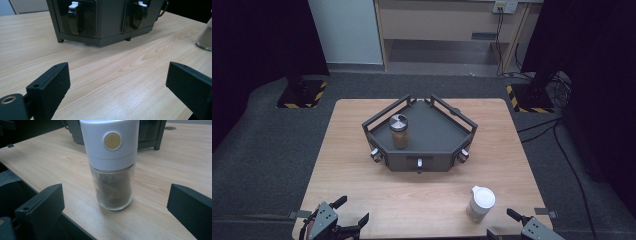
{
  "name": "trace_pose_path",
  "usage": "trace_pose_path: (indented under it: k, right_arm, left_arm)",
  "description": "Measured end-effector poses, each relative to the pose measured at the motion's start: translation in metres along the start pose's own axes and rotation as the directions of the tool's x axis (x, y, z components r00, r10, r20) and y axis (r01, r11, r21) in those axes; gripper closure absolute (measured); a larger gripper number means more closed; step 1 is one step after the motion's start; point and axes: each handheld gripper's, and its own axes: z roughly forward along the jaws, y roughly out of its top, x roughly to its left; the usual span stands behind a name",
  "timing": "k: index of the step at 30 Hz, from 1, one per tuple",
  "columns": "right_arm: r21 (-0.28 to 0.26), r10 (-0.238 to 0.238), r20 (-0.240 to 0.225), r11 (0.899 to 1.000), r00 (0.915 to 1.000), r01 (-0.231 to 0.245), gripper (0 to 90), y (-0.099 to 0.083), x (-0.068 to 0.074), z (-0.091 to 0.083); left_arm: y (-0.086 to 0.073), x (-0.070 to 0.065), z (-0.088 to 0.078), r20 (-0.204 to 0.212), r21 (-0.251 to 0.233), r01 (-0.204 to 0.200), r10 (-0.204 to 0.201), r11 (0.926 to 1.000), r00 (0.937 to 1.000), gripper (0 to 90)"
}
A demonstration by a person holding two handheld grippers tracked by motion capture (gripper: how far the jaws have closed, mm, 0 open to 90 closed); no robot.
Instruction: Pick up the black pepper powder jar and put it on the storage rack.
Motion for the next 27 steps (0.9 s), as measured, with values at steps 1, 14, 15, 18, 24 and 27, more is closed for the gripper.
trace_pose_path:
  k: [1, 14, 15, 18, 24, 27]
  right_arm:
    - [0.0, 0.002, 0.0, 1.0, 1.0, -0.002, 1.4, 0.001, 0.0, 0.0]
    - [0.018, -0.027, -0.008, 0.999, 0.9996, 0.027, 1.5, 0.013, 0.003, 0.005]
    - [0.02, -0.03, -0.009, 0.999, 0.9995, 0.03, 1.5, 0.014, 0.003, 0.006]
    - [0.02, -0.035, -0.009, 0.999, 0.9994, 0.035, 1.6, 0.016, 0.002, 0.009]
    - [0.019, -0.039, -0.009, 0.999, 0.9992, 0.039, 1.7, 0.018, 0.001, 0.014]
    - [0.017, -0.037, -0.006, 0.999, 0.9993, 0.037, 1.9, 0.019, 0.0, 0.016]
  left_arm:
    - [0.0, 0.0, 0.0, 0.001, 0.001, -0.001, 0.001, 1.0, 1.0, 4.2]
    - [0.0, 0.0, 0.001, -0.004, 0.007, -0.001, 0.001, 1.0, 1.0, 4.1]
    - [0.0, 0.0, 0.0, -0.005, 0.005, 0.0, 0.0, 1.0, 1.0, 4.1]
    - [0.0, -0.001, 0.0, -0.005, 0.005, -0.001, 0.001, 1.0, 1.0, 4.1]
    - [0.0, -0.001, 0.001, -0.001, 0.008, -0.003, 0.003, 1.0, 1.0, 4.2]
    - [0.001, -0.001, 0.001, 0.001, 0.01, -0.005, 0.005, 0.9999, 1.0, 4.1]
